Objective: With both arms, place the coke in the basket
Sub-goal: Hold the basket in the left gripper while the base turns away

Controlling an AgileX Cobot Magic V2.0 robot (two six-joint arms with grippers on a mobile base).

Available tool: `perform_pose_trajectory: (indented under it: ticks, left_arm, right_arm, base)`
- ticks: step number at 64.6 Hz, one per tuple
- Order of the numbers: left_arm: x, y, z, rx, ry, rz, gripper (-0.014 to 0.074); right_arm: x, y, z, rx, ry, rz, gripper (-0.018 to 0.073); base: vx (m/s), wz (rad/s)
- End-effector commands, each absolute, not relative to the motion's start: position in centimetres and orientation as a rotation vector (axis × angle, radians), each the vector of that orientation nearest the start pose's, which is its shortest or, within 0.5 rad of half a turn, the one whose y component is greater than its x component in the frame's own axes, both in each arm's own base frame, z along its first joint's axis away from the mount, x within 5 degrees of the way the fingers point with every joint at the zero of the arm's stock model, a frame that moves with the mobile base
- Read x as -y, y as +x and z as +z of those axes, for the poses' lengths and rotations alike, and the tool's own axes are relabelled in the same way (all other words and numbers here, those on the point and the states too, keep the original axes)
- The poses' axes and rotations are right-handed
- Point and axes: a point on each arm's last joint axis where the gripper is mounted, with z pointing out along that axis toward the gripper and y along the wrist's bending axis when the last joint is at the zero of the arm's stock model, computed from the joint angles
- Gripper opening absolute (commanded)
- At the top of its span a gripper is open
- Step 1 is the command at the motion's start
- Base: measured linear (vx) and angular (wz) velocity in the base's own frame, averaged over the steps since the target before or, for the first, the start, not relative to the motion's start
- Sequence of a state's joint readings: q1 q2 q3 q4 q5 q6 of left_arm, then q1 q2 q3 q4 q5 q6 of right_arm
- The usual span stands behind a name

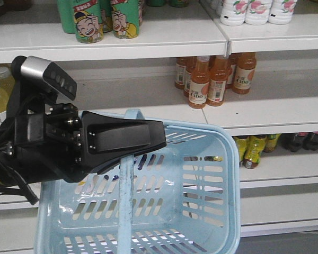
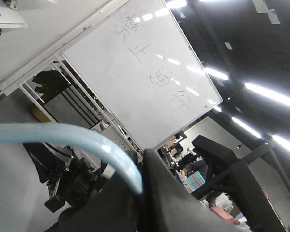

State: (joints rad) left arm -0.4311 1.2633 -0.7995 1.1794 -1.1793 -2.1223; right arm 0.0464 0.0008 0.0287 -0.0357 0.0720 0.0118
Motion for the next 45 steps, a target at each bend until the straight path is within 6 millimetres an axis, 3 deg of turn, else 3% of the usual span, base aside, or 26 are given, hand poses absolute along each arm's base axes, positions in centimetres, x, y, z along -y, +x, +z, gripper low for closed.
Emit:
perform_pose_trajectory:
  ticks: [1, 45]
  left_arm:
    - [16.45, 16.42, 37.71, -1.480, 0.516, -2.220, -0.0007]
    - [16.45, 16.42, 37.71, -1.480, 0.516, -2.220, -0.0006]
  right_arm:
    - [-0.24, 5.91, 20.05, -1.535, -0.057, 0.005, -0.0010]
    - [-0.24, 5.91, 20.05, -1.535, -0.057, 0.005, -0.0010]
  base:
    - [-0.03, -0.22]
    - [-0.04, -0.40]
